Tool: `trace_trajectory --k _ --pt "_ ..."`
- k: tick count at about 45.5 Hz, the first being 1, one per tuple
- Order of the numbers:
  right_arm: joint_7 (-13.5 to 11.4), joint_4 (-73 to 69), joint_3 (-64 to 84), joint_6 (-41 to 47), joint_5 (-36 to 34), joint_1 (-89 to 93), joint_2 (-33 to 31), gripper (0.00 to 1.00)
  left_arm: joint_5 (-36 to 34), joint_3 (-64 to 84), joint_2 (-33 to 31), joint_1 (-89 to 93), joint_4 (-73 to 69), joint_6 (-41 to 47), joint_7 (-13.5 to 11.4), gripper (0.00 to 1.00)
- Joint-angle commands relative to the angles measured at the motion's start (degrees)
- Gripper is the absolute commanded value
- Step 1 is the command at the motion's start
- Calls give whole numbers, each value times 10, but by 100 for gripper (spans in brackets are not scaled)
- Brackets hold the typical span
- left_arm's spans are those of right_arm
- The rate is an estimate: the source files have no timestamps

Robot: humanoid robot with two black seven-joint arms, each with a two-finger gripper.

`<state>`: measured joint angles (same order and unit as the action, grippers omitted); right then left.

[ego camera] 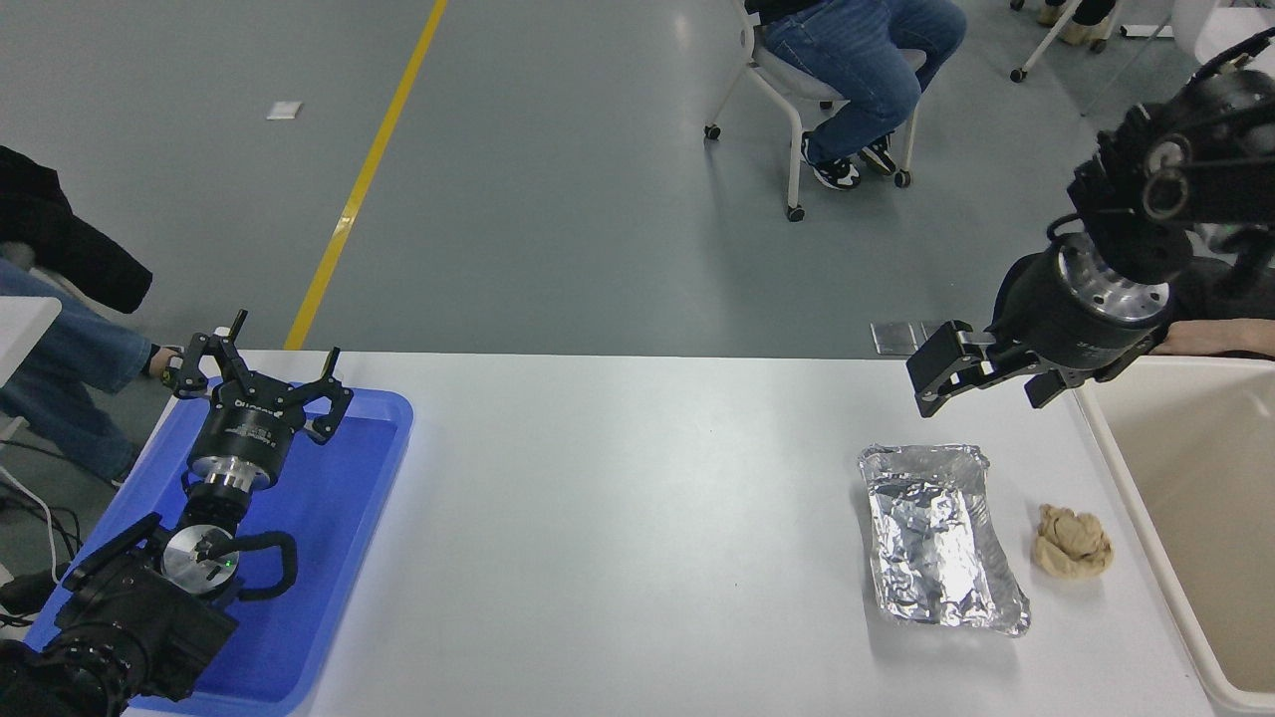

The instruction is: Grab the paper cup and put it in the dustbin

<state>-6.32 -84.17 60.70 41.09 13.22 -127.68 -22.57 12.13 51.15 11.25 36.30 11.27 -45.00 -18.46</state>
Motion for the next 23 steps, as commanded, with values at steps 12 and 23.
trace_trajectory --k 12,23 --pt "1 -27 8 39 -83 -96 55 100 0 0 1 -1 -1 0 -1 100" --pt "0 -44 26 39 -80 -123 47 100 0 0 1 -1 -1 0 -1 100"
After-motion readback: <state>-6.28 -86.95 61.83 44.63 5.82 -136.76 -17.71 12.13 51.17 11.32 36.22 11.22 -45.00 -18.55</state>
